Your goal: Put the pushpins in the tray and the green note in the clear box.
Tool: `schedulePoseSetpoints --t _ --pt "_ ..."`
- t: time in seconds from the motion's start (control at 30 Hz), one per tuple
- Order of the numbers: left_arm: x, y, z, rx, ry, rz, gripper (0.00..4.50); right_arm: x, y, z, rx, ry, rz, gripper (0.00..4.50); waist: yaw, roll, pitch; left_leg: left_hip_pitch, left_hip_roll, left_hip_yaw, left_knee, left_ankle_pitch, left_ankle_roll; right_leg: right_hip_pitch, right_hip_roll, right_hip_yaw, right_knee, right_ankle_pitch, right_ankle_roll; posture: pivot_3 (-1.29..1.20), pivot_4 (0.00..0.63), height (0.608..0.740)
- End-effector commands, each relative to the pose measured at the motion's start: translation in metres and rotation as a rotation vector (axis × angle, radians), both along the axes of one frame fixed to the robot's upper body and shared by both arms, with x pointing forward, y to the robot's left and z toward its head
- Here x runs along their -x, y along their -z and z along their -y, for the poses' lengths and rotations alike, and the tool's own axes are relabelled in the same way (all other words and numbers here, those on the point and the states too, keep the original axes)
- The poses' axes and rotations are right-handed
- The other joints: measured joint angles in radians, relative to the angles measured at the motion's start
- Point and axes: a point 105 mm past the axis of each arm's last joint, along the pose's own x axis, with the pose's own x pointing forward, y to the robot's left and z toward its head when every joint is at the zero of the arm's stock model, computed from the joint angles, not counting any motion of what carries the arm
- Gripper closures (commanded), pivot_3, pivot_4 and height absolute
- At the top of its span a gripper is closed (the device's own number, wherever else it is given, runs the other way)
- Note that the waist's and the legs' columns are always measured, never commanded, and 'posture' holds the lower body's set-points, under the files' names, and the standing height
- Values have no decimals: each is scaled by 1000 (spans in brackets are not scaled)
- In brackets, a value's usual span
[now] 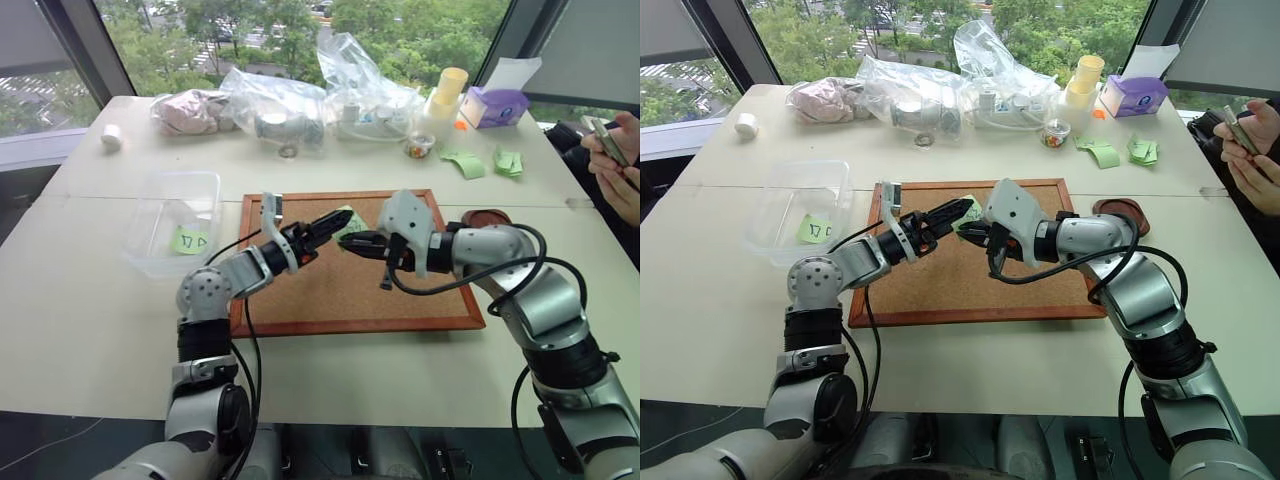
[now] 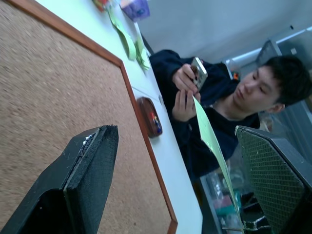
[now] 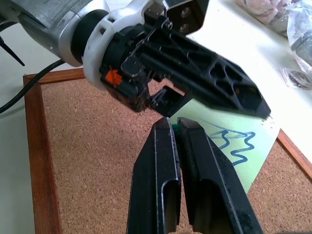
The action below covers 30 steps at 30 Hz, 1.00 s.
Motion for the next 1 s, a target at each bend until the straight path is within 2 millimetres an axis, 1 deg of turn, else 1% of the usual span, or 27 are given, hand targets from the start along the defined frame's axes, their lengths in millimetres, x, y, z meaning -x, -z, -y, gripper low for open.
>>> schedulePoseSetpoints --t 0.03,0.07,0.17,0.37,0.4,0.53,0.6,0.7,0.8,0.87,0.93,0.97,1.0 --pt "8 -10 5 11 40 46 267 3 -12 -3 -4 -13 61 4500 0 0 0 0 0 0 0 0 0 0 0 0 0 0 0 0 150 740" --pt "9 -9 5 6 45 47 267 2 -12 -3 -5 -11 60 4500 0 0 0 0 0 0 0 0 0 0 0 0 0 0 0 0 150 740" --pt "9 -7 3 -3 33 44 1102 1 -12 -2 -6 -2 60 4500 -1 0 0 0 0 0 0 0 0 0 0 0 0 0 0 0 150 740" --pt "7 -6 -3 -21 8 57 4074 -3 -14 2 2 15 67 4500 1 0 0 0 0 0 0 0 -1 0 0 0 0 0 0 0 150 740" --pt "7 -6 -4 -24 3 59 4421 -3 -14 3 4 17 69 4500 1 0 0 0 0 0 0 0 -1 0 0 0 0 0 0 0 150 740" --pt "1 2 -9 -110 -43 86 4421 -6 -22 8 -6 35 83 4500 0 0 0 0 0 0 0 0 -1 0 0 0 0 0 0 0 150 740" --pt "-2 8 -11 -173 -67 111 4421 -9 -28 13 -18 56 93 4500 0 0 0 0 0 0 0 0 -1 0 0 0 0 0 0 0 150 740" --pt "-4 12 -14 -199 -87 128 4421 -14 -37 24 -30 93 107 4500 0 0 0 0 0 0 0 0 -1 0 0 0 0 0 0 0 150 740" --pt "-9 17 -20 -225 -120 133 4421 -24 -45 42 -48 173 120 4500 2 0 0 0 0 0 0 0 -1 0 0 0 0 0 0 0 150 740" --pt "-11 17 -23 -237 -136 145 4421 -35 -45 56 -57 261 110 4500 1 0 0 0 0 0 0 0 -1 0 0 0 0 0 0 0 150 740" --pt "-13 15 -25 -234 -149 155 4421 -48 -38 69 -58 363 91 4500 0 -1 0 0 0 0 0 0 -1 0 0 0 0 0 0 0 150 740" --pt "-14 13 -27 -235 -155 164 4421 -58 -33 80 -59 441 74 4500 0 0 0 0 0 0 0 0 -1 0 0 0 0 0 0 0 150 740" --pt "-14 11 -28 -239 -161 178 4421 -70 -25 97 -66 557 54 4500 0 -1 0 0 0 0 0 0 -1 0 0 0 0 0 0 0 150 740"
